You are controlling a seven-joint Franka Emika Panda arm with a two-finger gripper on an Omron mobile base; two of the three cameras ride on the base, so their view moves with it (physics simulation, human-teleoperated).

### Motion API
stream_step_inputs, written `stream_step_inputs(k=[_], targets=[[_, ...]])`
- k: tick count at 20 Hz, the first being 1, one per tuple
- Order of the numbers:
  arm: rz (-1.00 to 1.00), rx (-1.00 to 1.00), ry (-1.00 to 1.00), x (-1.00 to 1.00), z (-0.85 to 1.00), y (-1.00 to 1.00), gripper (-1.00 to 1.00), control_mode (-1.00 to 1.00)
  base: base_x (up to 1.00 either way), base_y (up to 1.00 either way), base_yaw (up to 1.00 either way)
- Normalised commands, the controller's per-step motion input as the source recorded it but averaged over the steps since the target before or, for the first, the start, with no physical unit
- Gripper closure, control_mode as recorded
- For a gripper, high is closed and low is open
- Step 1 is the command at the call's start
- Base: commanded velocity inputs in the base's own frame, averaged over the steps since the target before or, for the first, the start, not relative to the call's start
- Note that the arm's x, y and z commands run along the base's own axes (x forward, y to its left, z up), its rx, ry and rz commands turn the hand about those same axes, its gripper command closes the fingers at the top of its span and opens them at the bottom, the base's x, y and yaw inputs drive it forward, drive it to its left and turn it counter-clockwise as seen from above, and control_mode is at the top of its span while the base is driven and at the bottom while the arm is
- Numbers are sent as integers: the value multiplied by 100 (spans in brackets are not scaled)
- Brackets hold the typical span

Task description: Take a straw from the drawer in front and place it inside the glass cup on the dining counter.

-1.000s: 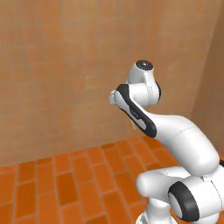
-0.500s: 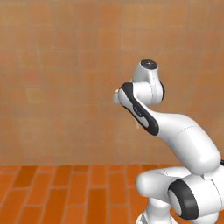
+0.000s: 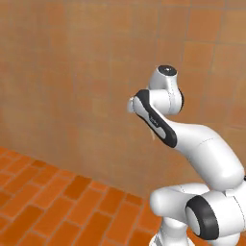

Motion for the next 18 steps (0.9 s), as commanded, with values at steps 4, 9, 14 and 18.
stream_step_inputs(k=[4,9,14,18], targets=[[0,0,0,0,0,0,100,100,80,0,75],[0,0,0,0,0,0,100,100,74,2,75],[0,0,0,0,0,0,100,100,90,0,71],[0,0,0,0,0,0,100,100,100,0,66]])
